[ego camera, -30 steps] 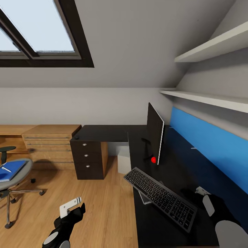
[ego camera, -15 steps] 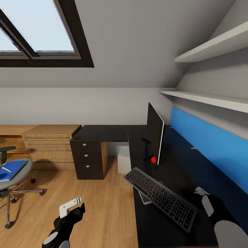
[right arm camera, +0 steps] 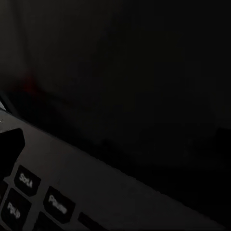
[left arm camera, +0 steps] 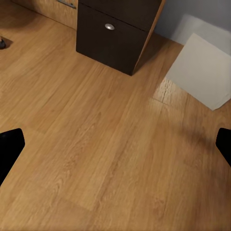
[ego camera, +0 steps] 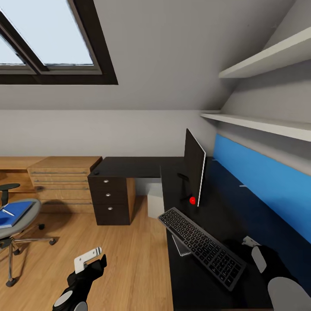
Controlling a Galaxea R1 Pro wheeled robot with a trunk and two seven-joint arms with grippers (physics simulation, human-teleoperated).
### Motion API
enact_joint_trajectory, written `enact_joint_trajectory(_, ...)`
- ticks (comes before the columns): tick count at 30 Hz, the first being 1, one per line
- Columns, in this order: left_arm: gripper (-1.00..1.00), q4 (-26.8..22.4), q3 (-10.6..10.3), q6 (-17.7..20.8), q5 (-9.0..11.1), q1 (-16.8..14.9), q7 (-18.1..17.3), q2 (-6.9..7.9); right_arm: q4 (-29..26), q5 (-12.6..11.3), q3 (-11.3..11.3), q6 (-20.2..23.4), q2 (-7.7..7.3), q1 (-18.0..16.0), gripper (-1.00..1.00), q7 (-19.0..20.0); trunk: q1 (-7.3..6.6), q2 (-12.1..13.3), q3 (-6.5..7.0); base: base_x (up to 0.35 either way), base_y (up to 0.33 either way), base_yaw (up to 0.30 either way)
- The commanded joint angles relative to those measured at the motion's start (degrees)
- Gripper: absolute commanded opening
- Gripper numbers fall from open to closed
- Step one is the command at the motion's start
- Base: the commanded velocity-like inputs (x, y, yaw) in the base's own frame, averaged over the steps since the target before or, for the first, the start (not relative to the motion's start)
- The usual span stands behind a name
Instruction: In the bedroom, organize the workspace by keeping the computer under the desk, ensuring the monitor is on the desk, placing the keyboard on the desk next to the monitor, placing the mouse on the desk next to the keyboard, moving the folder from the swivel chair onto the desk next to the mouse, stacking the notebook on top of the folder with the pen on top of the notebook, and positioning the swivel chair next to the desk.
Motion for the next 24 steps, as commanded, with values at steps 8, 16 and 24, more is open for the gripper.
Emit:
enact_joint_trajectory(8, 1.00, -0.1, -0.1, 0.2, 0.4, 0.0, 0.5, 0.05, 0.5, -0.8, 0.4, 0.5, 0.04, 0.0, 1.00, 0.1, 0.01, 0.0, -0.06, 0.000, 0.000, 0.000)
enact_joint_trajectory(16, 1.00, 0.1, -0.1, 0.2, 0.5, 0.0, 0.3, 0.09, 0.5, -0.8, 0.5, 0.5, 0.06, 0.0, 1.00, 0.1, 0.01, 0.0, -0.06, 0.000, 0.000, 0.000)
enact_joint_trajectory(24, 1.00, 0.2, -0.1, 0.3, 0.5, 0.0, 0.3, 0.14, 0.5, -0.7, 0.5, 0.5, 0.47, 0.0, 1.00, 0.0, 0.01, 0.0, -0.06, -0.122, 0.000, 0.000)
